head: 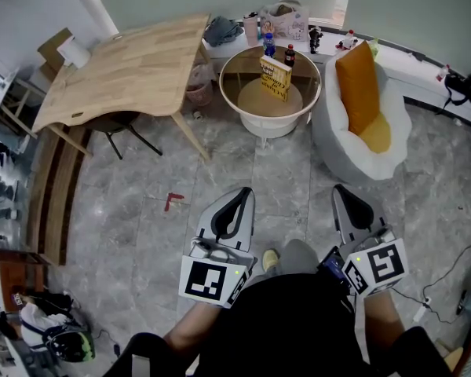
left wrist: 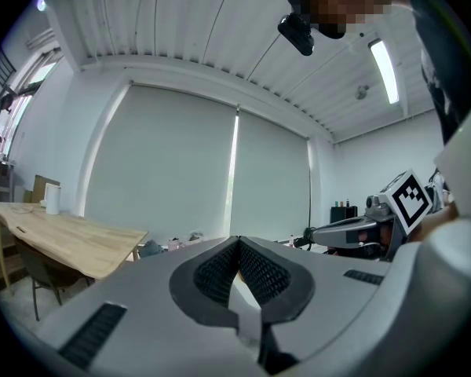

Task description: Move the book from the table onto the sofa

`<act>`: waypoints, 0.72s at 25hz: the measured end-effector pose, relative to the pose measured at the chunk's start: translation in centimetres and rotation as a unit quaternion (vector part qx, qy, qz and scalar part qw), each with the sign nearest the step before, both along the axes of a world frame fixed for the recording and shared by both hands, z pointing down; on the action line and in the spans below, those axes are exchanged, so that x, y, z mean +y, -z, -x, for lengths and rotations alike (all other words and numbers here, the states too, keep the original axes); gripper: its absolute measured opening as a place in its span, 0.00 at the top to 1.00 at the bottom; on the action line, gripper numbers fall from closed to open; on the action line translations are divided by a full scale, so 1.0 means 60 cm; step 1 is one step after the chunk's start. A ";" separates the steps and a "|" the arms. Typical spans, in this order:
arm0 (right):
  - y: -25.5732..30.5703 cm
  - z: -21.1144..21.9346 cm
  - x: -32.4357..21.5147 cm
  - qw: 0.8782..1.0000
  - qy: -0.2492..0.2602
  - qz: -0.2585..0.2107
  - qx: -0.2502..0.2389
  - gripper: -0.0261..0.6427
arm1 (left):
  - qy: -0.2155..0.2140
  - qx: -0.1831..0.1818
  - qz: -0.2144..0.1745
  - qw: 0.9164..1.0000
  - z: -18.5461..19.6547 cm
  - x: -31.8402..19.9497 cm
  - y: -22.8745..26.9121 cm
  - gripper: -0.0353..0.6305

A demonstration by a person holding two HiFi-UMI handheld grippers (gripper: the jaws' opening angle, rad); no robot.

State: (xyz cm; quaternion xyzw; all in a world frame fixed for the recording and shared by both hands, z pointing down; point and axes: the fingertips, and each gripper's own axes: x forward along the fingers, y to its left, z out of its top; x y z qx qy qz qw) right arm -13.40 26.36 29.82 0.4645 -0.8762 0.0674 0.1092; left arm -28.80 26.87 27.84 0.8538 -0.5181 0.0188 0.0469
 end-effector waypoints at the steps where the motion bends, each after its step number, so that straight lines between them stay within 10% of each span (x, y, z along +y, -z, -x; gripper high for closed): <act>1: 0.001 -0.001 -0.001 1.000 -0.001 0.000 0.001 0.95 | 0.000 -0.001 0.000 1.000 0.001 -0.001 0.000 0.94; 18: 0.002 -0.004 -0.013 1.000 -0.002 0.003 -0.006 0.95 | -0.007 -0.002 0.007 1.000 -0.005 -0.013 -0.003 0.94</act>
